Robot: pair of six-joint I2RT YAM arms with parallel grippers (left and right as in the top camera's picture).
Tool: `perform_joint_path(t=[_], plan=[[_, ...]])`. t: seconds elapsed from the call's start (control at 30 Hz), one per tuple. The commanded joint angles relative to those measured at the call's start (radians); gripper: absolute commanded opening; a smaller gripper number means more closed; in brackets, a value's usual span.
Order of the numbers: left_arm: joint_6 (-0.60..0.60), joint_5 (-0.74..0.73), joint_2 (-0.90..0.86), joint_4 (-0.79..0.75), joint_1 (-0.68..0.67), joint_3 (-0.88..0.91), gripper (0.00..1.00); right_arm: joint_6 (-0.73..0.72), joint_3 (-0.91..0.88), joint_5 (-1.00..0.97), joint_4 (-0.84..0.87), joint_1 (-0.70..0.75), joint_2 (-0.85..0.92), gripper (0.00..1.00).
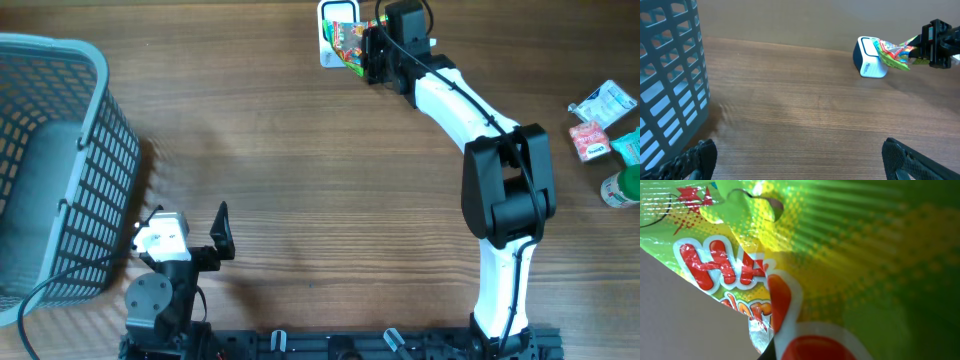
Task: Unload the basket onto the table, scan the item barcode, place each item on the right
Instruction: 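Hold the Haribo bag in front of the barcode scanner, then carry the Haribo bag to the right edge and release it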
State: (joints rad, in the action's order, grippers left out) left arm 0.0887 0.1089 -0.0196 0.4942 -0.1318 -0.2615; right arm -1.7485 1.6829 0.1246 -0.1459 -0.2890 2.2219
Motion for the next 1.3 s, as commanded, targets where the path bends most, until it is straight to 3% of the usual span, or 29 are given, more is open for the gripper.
perform_joint_path(t=[0.0, 0.37, 0.5, 0.63, 0.73, 0.83, 1.0, 1.03, 1.07, 1.1, 1.27], plan=[[0.006, 0.016, 0.005, -0.002, -0.005, 0.004, 1.0, -0.031, 0.067, -0.075, 0.018, 0.001, 0.003, 0.05], [0.006, 0.016, 0.005, -0.002, -0.005, 0.004, 1.0, 0.02, 0.108, -0.1, 0.013, 0.002, 0.005, 0.05], [0.006, 0.016, 0.005, -0.002, -0.005, 0.004, 1.0, 0.132, 0.151, -0.004, -0.211, 0.071, -0.074, 0.05], [0.006, 0.015, 0.005, -0.002, -0.005, 0.004, 1.0, 0.332, 0.151, -0.015, -0.577, 0.251, -0.217, 0.05], [0.006, 0.016, 0.005, -0.002, -0.005, 0.004, 1.0, 0.451, 0.146, -0.019, -0.784, 0.42, -0.229, 0.04], [0.006, 0.016, 0.005, -0.002, -0.005, 0.004, 1.0, 0.697, 0.049, -0.013, -0.789, 0.609, -0.187, 0.05], [0.006, 0.016, 0.005, -0.002, -0.005, 0.004, 1.0, 0.75, -0.043, -0.063, -0.758, 0.67, -0.133, 0.05], [0.006, 0.016, 0.005, -0.002, -0.005, 0.004, 1.0, 0.792, -0.046, -0.077, -0.742, 0.672, -0.129, 0.18], [0.006, 0.016, 0.005, -0.002, -0.005, 0.004, 1.0, 0.869, -0.046, -0.083, -0.716, 0.673, -0.127, 0.79], [0.006, 0.016, 0.005, -0.002, -0.005, 0.004, 1.0, 0.927, -0.044, -0.078, -0.692, 0.675, -0.128, 0.96], [0.006, 0.016, 0.005, -0.002, -0.005, 0.004, 1.0, 0.971, 0.025, -0.078, -0.776, 0.694, -0.196, 1.0]])
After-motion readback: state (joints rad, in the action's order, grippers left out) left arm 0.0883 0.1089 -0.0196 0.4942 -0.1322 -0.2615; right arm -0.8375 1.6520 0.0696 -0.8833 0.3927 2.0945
